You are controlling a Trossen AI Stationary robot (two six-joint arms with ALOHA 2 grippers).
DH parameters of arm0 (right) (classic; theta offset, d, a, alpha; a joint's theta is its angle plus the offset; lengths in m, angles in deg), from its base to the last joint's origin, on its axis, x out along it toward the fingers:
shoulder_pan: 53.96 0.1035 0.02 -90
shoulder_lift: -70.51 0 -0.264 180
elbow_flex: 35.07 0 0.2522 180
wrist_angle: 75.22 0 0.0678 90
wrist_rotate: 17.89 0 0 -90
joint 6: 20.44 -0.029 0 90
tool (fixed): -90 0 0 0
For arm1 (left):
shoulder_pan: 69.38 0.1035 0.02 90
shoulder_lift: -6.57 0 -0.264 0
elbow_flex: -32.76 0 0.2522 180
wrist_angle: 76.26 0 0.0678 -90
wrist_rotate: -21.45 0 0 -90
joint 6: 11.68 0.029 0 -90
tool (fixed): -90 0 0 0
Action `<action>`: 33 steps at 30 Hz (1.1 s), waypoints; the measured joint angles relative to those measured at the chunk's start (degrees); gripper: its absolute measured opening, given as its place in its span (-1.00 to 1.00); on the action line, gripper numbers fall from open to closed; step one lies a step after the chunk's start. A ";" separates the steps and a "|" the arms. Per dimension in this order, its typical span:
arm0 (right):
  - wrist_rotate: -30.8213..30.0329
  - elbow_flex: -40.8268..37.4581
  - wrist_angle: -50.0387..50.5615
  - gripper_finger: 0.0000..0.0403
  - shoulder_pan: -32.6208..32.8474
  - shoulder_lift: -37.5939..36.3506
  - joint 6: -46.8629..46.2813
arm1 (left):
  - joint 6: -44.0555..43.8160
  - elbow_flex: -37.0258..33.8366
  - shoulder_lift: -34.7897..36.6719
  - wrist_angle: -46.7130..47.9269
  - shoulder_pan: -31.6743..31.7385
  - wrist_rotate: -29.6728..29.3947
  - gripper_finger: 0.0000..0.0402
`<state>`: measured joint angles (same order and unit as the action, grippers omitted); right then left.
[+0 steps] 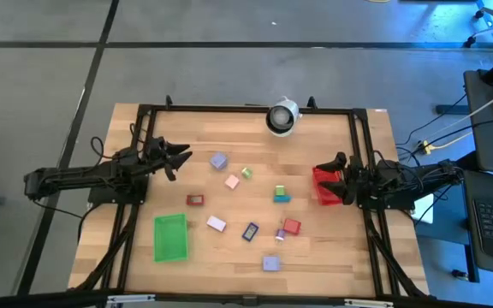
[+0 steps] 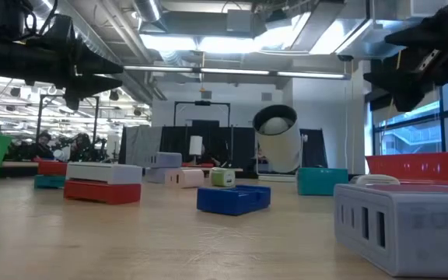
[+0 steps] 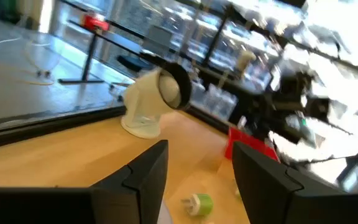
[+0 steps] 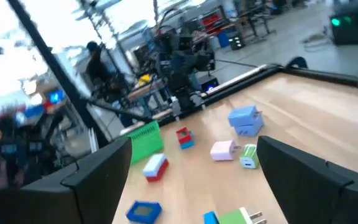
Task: Pick & Place Office items
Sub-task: Put the right light blue digital clock into the green bin
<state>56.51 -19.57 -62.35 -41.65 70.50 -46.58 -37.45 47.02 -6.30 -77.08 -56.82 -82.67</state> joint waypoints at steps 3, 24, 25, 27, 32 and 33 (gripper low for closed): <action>-3.26 0.00 -0.32 0.72 0.00 0.00 -3.04 | -8.09 0.01 0.00 -1.55 0.00 -1.60 -0.13; -28.81 0.00 -0.85 0.73 0.00 0.00 -4.69 | -18.57 0.00 0.00 -2.36 0.00 -13.68 -0.13; -28.79 0.00 -0.86 0.72 0.00 0.00 -3.90 | -18.55 0.00 0.00 -2.35 0.00 -13.68 -0.13; -28.73 0.00 -0.85 0.72 0.00 0.00 -1.41 | -18.55 0.00 0.00 -2.35 0.00 -13.70 -0.14; -32.22 0.00 -0.86 0.72 0.00 0.00 1.19 | -18.53 0.00 0.00 -2.35 0.00 -13.71 -0.12; -32.91 0.00 -0.85 0.72 0.00 0.00 1.30 | -18.52 0.00 0.00 -2.35 -0.01 -13.94 -0.12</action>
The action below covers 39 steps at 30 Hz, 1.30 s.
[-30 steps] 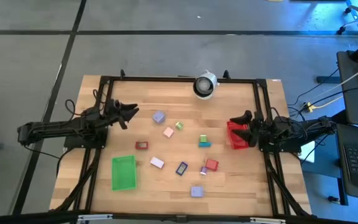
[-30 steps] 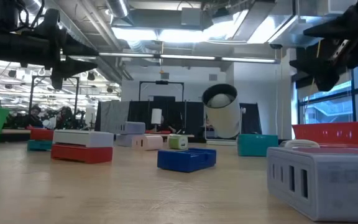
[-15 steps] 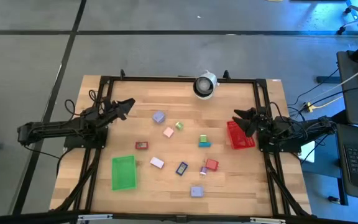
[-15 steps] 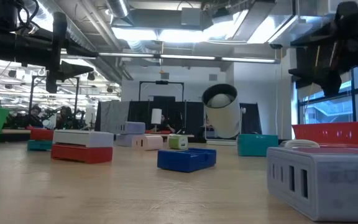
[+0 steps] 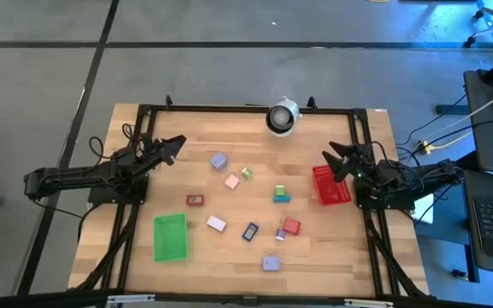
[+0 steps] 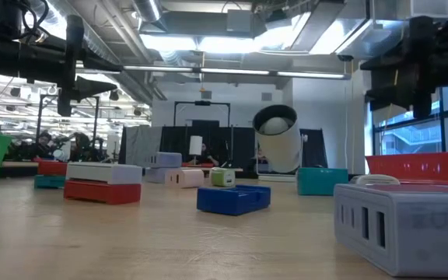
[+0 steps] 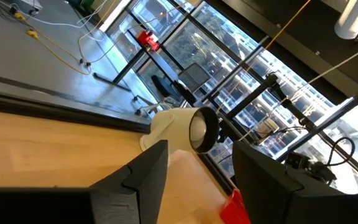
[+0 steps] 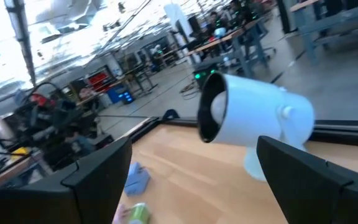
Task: Pick & Place Office items
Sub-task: Put the right light blue digital clock into the green bin
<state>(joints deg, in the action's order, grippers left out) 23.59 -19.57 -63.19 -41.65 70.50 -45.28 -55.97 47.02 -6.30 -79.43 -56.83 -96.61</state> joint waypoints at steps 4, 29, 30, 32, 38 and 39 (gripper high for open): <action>-0.10 -0.01 0.00 0.72 0.00 0.00 -1.94 | 1.89 0.02 -0.02 0.00 0.01 -4.14 -0.12; -0.07 0.00 -7.62 0.72 -0.13 4.84 -13.75 | 7.70 2.13 -1.68 0.00 -0.06 5.14 0.23; 0.00 0.00 -8.58 0.72 -0.13 5.68 -13.73 | 8.21 2.63 -2.08 0.00 -0.08 5.12 0.23; 0.09 0.03 -10.90 0.72 -0.13 7.42 -13.50 | 9.77 3.89 -3.13 -0.04 -0.08 5.16 0.24; 1.90 3.08 -11.53 0.72 -0.14 13.56 -13.41 | 14.64 6.70 -6.62 -0.29 -0.06 4.94 0.24; 2.20 4.03 -11.53 0.72 -0.15 14.86 -12.98 | 15.16 6.73 -7.21 -1.07 -0.07 4.61 0.24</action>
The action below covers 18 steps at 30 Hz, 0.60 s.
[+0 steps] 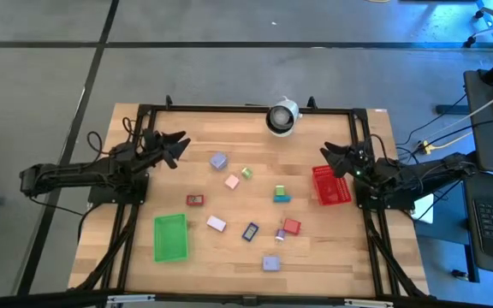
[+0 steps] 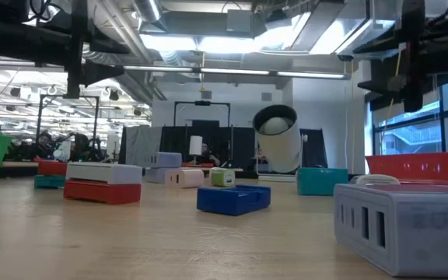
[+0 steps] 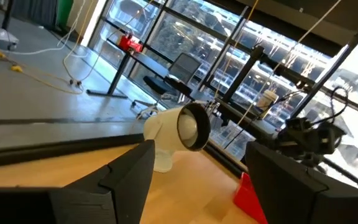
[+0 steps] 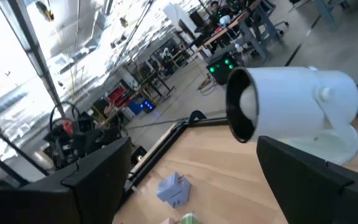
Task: Pick & Place Office items
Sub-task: Put the right light blue digital clock into the green bin
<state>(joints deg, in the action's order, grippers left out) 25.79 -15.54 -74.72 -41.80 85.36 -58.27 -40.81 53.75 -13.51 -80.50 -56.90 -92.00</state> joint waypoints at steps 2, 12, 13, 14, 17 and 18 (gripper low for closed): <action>0.73 2.10 -0.01 0.72 0.00 2.76 2.35 | 0.79 0.04 -1.20 -1.98 0.02 -0.68 0.24; 3.23 11.46 1.06 0.72 -0.15 19.00 19.13 | 1.22 0.07 -5.91 -8.23 0.00 -2.59 0.24; 4.98 11.84 1.05 0.72 -0.36 20.50 20.01 | 0.66 0.07 -6.17 -8.51 0.00 -2.57 0.24; 7.19 12.12 1.06 0.72 -0.66 21.81 20.37 | -0.04 0.07 -6.39 -8.99 0.00 -2.55 0.23; 13.33 12.56 0.94 0.72 -1.74 25.80 20.40 | -0.86 0.07 -6.86 -9.99 0.01 -2.53 0.22; 15.52 12.56 1.11 0.72 -2.04 27.12 20.40 | -0.97 0.07 -6.93 -10.39 0.00 -2.52 0.22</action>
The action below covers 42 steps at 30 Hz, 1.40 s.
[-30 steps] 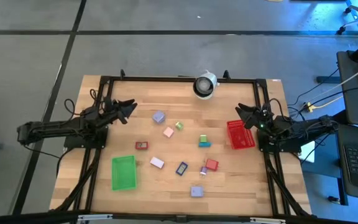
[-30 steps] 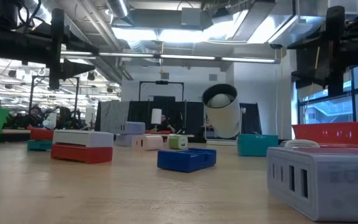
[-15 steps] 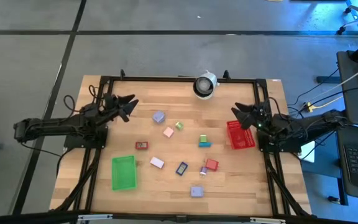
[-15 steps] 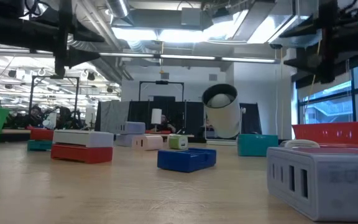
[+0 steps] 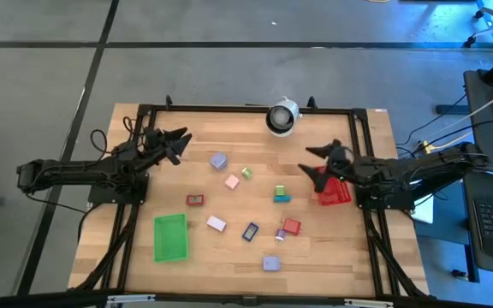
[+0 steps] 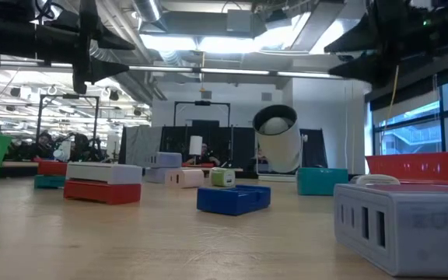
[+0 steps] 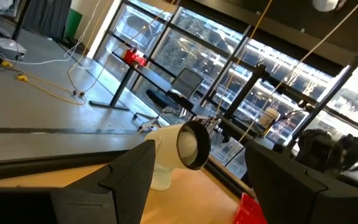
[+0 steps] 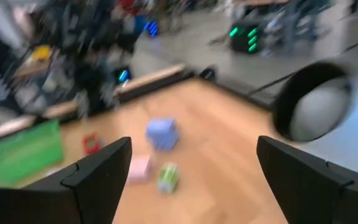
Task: Pick & Place Office items
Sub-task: Put the right light blue digital clock into the green bin
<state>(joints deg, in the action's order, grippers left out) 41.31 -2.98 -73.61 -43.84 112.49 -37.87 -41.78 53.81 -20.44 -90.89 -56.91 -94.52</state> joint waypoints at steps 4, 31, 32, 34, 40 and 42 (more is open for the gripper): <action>6.95 0.00 0.75 0.72 -0.89 5.04 -0.04 | -0.04 0.00 0.00 -0.36 0.01 0.02 0.22; 30.46 8.80 11.64 0.72 -3.58 31.86 10.61 | -0.19 0.00 0.00 0.02 0.02 -0.05 0.19; 30.45 9.61 12.73 0.72 -3.58 33.08 10.62 | -0.17 0.00 0.00 0.22 0.02 -0.07 0.19; 31.05 10.75 13.71 0.72 -3.58 35.34 10.58 | -0.17 0.00 0.00 0.58 0.00 -0.07 0.19; 33.41 12.76 13.73 0.70 -3.58 39.22 10.60 | -0.19 0.00 0.00 2.16 0.00 -0.07 0.19; 33.39 12.92 13.56 0.65 -3.73 39.39 10.84 | -0.40 0.00 0.00 2.61 0.01 -0.09 0.19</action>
<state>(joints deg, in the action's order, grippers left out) 74.70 9.93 -60.05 -47.57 151.88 -27.03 -42.17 53.81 -20.44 -88.29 -56.90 -94.61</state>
